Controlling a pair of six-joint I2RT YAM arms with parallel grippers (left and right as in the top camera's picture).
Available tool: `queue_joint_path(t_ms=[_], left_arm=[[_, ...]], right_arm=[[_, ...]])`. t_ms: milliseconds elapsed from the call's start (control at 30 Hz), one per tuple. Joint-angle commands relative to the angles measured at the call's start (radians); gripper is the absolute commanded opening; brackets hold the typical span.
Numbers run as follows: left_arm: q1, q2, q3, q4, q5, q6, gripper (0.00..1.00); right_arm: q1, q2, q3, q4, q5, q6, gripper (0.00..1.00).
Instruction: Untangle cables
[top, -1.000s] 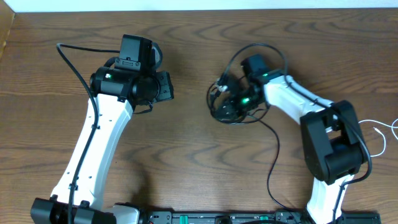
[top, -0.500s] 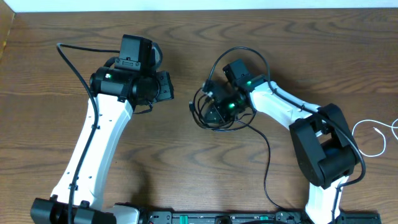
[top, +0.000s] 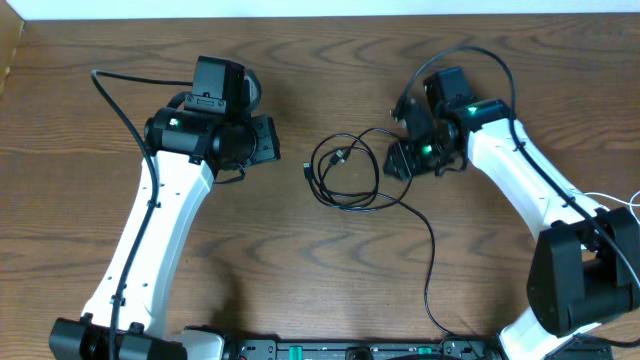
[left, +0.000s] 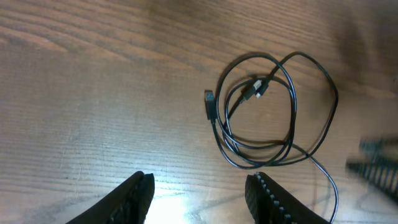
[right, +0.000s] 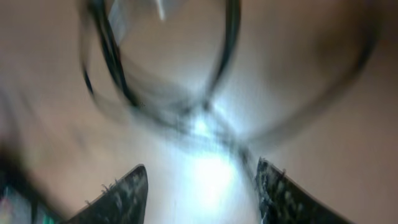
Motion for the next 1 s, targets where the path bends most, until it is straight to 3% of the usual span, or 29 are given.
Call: queue_joint_path(t_ms=[0, 133, 367, 433, 600, 867, 967], left_arm=[[0.000, 0.004, -0.002, 0.000, -0.016, 0.010, 0.54], [-0.035, 0.009, -0.002, 0.024, -0.017, 0.010, 0.54], [-0.115, 0.089, -0.002, 0.033, -0.017, 0.010, 0.55], [-0.137, 0.125, -0.002, 0.036, -0.017, 0.010, 0.55], [-0.184, 0.210, -0.002, 0.051, -0.016, 0.010, 0.55], [-0.261, 0.304, -0.002, 0.089, -0.013, 0.010, 0.54], [-0.292, 0.316, -0.002, 0.123, -0.013, 0.010, 0.55]], right_arm=[[0.009, 0.035, -0.014, -0.111, 0.072, 0.008, 0.53], [0.012, 0.043, -0.081, -0.146, 0.181, 0.091, 0.54], [0.021, 0.043, -0.216, -0.131, 0.149, 0.124, 0.52], [0.029, 0.043, -0.257, -0.109, 0.149, 0.124, 0.45], [0.043, 0.043, -0.298, -0.050, 0.151, 0.128, 0.02], [0.041, 0.043, -0.294, 0.093, 0.167, 0.207, 0.01], [0.035, 0.022, -0.221, 0.076, 0.269, 0.232, 0.01]])
